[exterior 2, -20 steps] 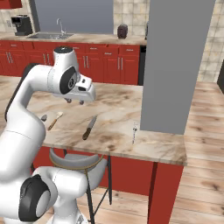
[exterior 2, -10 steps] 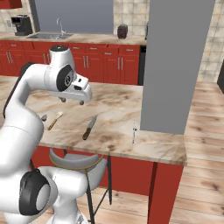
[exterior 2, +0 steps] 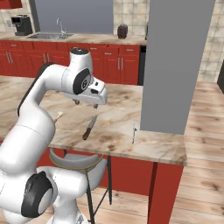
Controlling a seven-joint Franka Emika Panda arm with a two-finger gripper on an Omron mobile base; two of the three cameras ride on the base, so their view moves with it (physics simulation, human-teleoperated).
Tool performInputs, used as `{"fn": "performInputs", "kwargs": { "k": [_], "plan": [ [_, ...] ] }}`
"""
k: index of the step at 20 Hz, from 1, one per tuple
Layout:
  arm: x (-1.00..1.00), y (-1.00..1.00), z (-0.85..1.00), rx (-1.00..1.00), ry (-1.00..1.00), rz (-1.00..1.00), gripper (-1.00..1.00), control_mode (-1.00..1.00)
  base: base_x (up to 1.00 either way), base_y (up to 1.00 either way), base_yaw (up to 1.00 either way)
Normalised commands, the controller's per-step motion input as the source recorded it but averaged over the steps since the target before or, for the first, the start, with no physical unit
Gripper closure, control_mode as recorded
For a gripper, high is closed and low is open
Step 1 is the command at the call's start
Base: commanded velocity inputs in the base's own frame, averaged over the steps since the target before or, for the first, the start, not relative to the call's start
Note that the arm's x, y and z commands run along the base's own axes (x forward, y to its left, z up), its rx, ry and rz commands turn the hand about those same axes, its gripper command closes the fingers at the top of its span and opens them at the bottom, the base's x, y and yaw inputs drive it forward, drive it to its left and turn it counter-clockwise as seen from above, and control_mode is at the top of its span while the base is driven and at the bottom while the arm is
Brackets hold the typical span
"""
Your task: Pick up the metallic utensils from the counter and place them in the open drawer. Make sure not to pick up any wooden utensils.
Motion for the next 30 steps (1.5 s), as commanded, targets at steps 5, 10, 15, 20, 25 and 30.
{"fn": "performInputs", "kwargs": {
  "k": [5, 10, 15, 20, 25, 30],
  "plan": [
    [0.00, -0.38, -0.03, 0.02, 0.00, 0.00, -1.00, -1.00, 0.00, 0.00, 0.00],
    [0.00, -0.29, 0.00, 0.00, 0.00, 0.00, -1.00, -1.00, 0.00, 0.00, 0.00],
    [0.00, -0.36, -0.01, 0.00, 0.00, 0.00, -1.00, -1.00, 0.00, 0.00, 0.00],
    [0.00, -0.34, -0.03, 0.00, 0.00, 0.00, -1.00, -1.00, 0.00, 0.00, 0.00],
    [0.00, -0.31, -0.03, -0.02, 0.00, 0.00, -1.00, -1.00, 0.00, 0.00, 0.00],
    [0.01, -0.23, -0.09, -0.18, 0.00, 0.00, -1.00, -1.00, 0.00, 0.00, 0.00]
  ]
}}
